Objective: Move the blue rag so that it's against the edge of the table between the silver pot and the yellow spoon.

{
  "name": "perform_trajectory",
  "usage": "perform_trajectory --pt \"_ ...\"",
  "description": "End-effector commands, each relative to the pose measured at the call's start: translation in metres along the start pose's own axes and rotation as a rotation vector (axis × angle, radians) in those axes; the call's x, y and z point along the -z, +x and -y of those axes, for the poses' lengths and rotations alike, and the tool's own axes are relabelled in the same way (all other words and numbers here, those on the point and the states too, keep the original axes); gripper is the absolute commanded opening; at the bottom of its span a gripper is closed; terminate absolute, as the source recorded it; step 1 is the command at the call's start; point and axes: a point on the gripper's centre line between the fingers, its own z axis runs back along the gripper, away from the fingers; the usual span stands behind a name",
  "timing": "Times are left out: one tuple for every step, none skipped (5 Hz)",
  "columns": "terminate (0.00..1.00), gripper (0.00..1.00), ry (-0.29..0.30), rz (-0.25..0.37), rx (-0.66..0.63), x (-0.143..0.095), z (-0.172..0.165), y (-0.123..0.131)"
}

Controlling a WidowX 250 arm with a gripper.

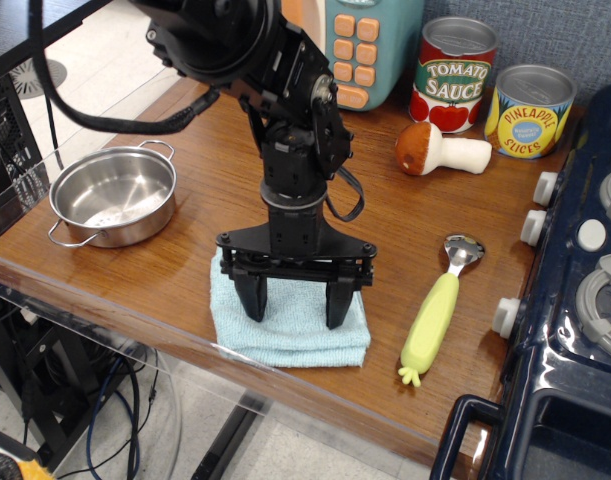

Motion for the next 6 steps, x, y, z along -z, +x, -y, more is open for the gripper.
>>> perform_trajectory --pt "0.00 1.00 -0.038 0.059 -0.043 -0.026 -0.012 0.016" --pt "0.00 1.00 -0.055 0.096 -0.030 -0.041 -0.008 0.018" --pt "0.00 1.00 -0.075 0.151 -0.018 -0.068 -0.008 0.011" --pt "0.00 1.00 -0.095 0.194 0.015 -0.091 -0.009 0.004" --pt "0.00 1.00 -0.094 0.202 0.030 -0.097 -0.012 0.003" --pt "0.00 1.00 -0.094 0.202 0.030 -0.097 -0.012 0.003"
